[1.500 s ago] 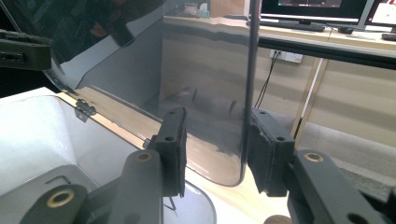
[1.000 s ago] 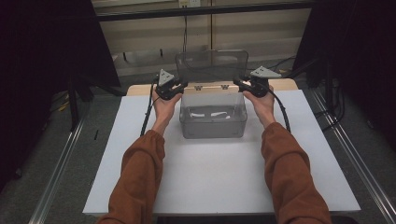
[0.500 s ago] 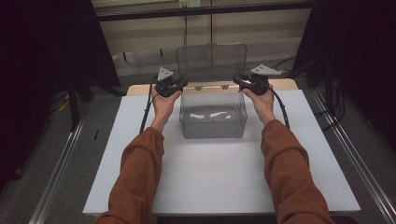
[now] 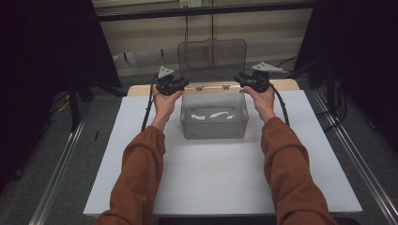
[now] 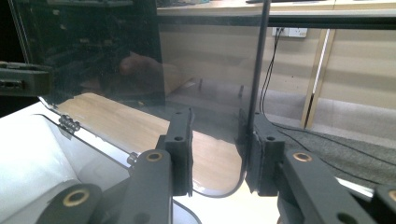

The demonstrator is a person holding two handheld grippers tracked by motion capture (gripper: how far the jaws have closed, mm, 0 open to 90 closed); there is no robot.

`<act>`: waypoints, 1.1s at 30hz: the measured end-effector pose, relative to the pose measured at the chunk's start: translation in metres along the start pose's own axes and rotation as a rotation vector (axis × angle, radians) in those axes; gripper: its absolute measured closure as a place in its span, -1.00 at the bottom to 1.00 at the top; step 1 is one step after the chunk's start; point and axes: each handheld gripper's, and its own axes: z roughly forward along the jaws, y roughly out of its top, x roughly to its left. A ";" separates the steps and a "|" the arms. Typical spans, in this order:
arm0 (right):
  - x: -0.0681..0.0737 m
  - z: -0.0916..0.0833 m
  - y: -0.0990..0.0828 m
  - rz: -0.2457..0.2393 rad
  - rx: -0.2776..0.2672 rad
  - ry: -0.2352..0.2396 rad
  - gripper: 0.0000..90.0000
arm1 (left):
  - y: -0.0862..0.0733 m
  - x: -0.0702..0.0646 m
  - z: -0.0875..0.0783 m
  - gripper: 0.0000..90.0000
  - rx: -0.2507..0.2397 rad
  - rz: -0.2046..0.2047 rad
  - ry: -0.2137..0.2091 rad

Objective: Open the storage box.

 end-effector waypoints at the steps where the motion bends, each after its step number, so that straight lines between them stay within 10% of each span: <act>1: 0.000 0.001 0.000 0.003 0.001 -0.003 0.47 | 0.001 -0.001 0.001 0.50 0.009 0.009 0.006; 33: -0.004 0.004 0.005 0.091 0.067 -0.012 0.50 | 0.002 0.007 0.006 0.57 0.040 -0.052 -0.006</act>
